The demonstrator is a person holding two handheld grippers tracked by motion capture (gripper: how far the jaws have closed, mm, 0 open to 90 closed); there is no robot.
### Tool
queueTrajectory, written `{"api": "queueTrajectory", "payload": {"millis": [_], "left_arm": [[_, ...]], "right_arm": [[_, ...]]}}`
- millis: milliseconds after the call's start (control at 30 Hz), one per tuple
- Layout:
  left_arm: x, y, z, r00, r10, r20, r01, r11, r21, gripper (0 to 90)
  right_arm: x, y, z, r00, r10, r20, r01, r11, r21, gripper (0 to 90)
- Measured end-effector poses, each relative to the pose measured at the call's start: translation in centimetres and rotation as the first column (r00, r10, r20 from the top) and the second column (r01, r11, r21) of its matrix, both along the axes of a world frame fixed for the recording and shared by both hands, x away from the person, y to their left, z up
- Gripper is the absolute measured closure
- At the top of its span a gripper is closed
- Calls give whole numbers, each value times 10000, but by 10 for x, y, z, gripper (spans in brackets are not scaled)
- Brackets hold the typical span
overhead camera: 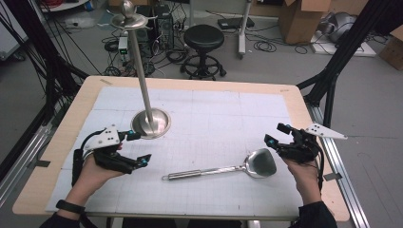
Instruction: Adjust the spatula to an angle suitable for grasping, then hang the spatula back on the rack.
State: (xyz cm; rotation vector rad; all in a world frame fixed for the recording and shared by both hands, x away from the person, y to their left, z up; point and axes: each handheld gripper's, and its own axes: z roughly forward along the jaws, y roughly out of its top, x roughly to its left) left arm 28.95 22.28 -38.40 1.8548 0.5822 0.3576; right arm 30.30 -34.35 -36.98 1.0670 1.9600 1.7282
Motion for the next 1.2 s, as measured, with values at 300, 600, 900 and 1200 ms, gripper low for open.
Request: {"api": "queueTrajectory", "payload": {"millis": [300,600,900,1200], "left_arm": [[1,39,-5,9944,986,-377,-992,9950,-153,139],[-4,63,-2,9898,1421,-18,-1420,9882,-575,135],[-7,65,0,9936,1075,332,-1049,9918,-735,140],[-8,70,3,9930,1080,486,-1034,9908,-877,140]], "right_arm": [[0,4,-2,9997,232,-11,-232,9994,-244,144],[1,2,-4,9994,341,-74,-342,9992,-223,144],[1,3,-4,9991,418,-85,-420,9988,-269,144],[3,8,2,9957,922,67,-918,9950,-404,144]]}}
